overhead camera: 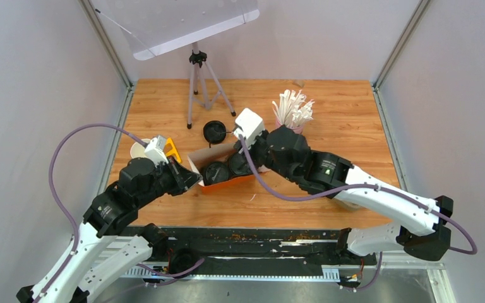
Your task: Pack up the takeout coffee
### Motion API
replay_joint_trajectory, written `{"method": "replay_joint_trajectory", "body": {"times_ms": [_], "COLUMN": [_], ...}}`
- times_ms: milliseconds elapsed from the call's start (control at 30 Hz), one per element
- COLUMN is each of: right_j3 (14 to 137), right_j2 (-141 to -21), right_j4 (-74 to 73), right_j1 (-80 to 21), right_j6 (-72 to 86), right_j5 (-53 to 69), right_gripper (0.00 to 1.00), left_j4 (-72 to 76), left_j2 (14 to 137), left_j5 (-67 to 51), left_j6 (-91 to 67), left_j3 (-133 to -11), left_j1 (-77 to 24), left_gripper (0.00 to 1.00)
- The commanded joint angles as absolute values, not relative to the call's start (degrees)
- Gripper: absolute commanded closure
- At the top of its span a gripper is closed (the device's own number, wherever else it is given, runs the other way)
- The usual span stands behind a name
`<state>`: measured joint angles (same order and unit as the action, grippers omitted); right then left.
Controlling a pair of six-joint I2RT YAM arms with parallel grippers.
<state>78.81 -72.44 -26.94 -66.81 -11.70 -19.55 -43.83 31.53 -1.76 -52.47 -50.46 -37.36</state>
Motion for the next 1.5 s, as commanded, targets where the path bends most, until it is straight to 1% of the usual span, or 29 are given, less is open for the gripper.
{"method": "replay_joint_trajectory", "body": {"times_ms": [0, 100, 300, 500, 833, 1133, 1233, 1467], "right_j3": [84.91, 87.31, 86.98, 86.87, 85.04, 84.90, 84.95, 84.75], "right_j2": [-70.92, -71.92, -72.09, -72.83, -71.44, -70.06, -69.75, -69.17], "right_j4": [-27.10, -30.25, -31.45, -32.67, -32.96, -34.59, -35.46, -36.96], "right_j1": [-64.86, -62.92, -58.61, -53.77, -49.87, -47.48, -47.35, -47.22], "right_j6": [-9.73, -8.04, -5.70, -4.39, -4.65, -4.18, -3.49, -2.22], "right_j5": [-20.06, -21.12, -21.25, -21.62, -21.43, -18.57, -18.28, -16.72], "right_gripper": [0.64, 0.62, 0.61, 0.56, 0.56, 0.56, 0.55, 0.54], "left_j4": [-45.07, -46.52, -49.48, -51.50, -53.02, -57.39, -57.32, -57.91], "left_j2": [33.33, 34.59, 36.35, 37.39, 37.73, 39.95, 40.38, 40.71], "left_j5": [2.23, 3.04, 3.76, 5.07, 7.12, 11.44, 11.69, 12.85], "left_j6": [-55.48, -58.20, -62.41, -64.99, -70.68, -71.02, -70.93, -70.76], "left_j3": [-53.80, -54.93, -55.78, -56.45, -56.20, -59.68, -59.76, -59.90], "left_j1": [-37.36, -37.37, -37.36, -37.36, -37.36, -37.36, -37.36, -37.38], "left_gripper": [1.00, 1.00, 1.00, 1.00, 1.00, 1.00, 0.96, 0.92]}}
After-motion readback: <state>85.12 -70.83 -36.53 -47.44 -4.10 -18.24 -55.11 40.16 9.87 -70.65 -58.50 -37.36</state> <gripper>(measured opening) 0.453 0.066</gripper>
